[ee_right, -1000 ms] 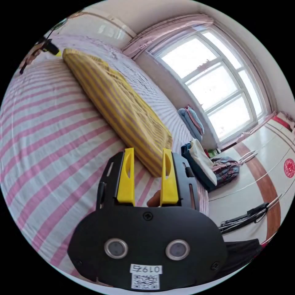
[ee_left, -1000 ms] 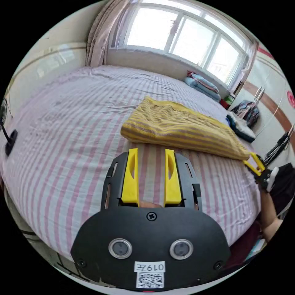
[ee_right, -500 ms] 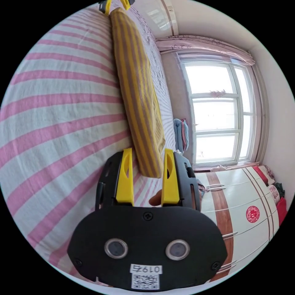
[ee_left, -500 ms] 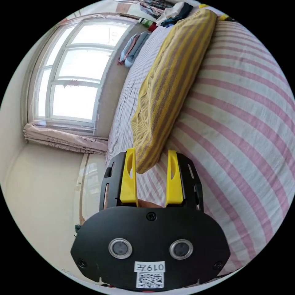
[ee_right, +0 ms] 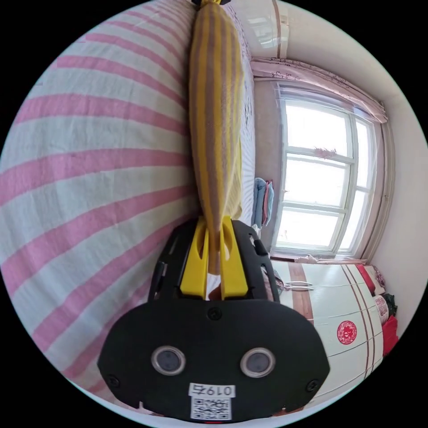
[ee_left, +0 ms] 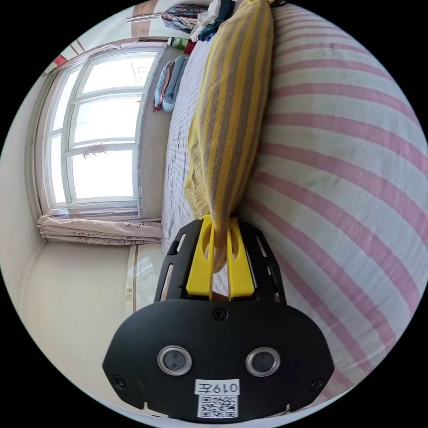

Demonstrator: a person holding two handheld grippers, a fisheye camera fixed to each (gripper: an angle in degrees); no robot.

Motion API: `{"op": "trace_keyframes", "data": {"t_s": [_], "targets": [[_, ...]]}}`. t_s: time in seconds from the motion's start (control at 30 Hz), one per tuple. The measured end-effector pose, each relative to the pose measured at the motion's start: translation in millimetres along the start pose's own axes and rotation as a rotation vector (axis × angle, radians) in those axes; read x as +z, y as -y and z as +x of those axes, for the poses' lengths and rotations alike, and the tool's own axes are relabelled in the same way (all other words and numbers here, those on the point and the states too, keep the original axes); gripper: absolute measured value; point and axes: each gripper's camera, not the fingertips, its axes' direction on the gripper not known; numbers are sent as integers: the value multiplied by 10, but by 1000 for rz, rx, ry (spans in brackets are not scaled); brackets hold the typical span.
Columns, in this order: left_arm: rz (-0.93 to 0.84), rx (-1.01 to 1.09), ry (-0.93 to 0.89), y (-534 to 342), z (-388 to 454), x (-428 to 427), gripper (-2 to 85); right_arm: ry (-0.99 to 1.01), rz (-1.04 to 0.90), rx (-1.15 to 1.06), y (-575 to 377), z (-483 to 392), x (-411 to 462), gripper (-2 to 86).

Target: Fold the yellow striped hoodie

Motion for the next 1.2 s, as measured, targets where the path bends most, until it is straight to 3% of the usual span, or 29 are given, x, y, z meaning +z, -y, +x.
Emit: {"op": "trace_keyframes", "data": {"t_s": [0.27, 0.6, 0.8, 0.97, 1.2], "targets": [[11, 74, -23, -241, 5, -880, 12, 47, 43, -5, -400, 201, -836, 31], [49, 184, -120, -1074, 684, -2463, 12, 147, 84, -45, -1354, -96, -2295, 31], [37, 119, -116, -1278, 715, -2702, 17, 193, 73, 41, -1605, -153, -2497, 37], [-17, 184, -98, -1308, 871, -2574, 32, 53, 43, -39, -1678, -533, -2337, 67], [-17, 34, -245, -2019, 567, -2623, 47, 80, -61, 49, -2312, -380, -2290, 97]]}}
